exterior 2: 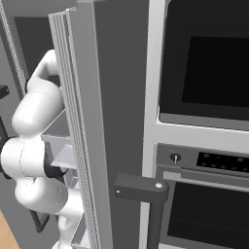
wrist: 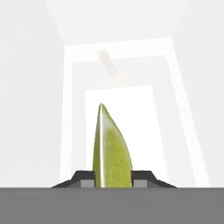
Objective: Grab a lemon wedge from the fridge and one ice cube from the ice bowl, and put them in the glass of lemonade.
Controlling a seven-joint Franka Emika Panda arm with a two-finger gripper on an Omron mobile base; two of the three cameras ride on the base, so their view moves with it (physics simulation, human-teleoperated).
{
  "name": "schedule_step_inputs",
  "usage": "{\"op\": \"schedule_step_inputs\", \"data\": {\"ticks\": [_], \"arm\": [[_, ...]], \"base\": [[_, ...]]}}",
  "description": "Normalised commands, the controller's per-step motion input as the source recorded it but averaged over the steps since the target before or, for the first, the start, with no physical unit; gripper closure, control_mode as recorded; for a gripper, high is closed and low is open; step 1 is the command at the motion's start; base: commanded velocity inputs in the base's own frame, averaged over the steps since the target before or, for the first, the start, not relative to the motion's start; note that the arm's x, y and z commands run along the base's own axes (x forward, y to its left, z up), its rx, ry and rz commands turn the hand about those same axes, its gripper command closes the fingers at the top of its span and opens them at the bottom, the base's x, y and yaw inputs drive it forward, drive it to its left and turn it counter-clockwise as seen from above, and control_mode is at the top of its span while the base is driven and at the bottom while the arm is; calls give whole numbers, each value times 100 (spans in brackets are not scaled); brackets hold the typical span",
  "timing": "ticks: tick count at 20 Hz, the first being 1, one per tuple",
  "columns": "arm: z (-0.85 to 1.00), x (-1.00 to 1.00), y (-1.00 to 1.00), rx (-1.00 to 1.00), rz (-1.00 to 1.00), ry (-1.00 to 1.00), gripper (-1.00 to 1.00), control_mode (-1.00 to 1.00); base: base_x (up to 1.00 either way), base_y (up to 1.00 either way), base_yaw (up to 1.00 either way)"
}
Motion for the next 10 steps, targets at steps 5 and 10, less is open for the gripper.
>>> {"op": "schedule_step_inputs", "data": {"ticks": [5,10], "arm": [[-29,-98,6,0,-1,0,100,-100],[-13,-100,0,0,0,-2,100,-100]], "base": [[0,0,0],[0,0,0]]}}
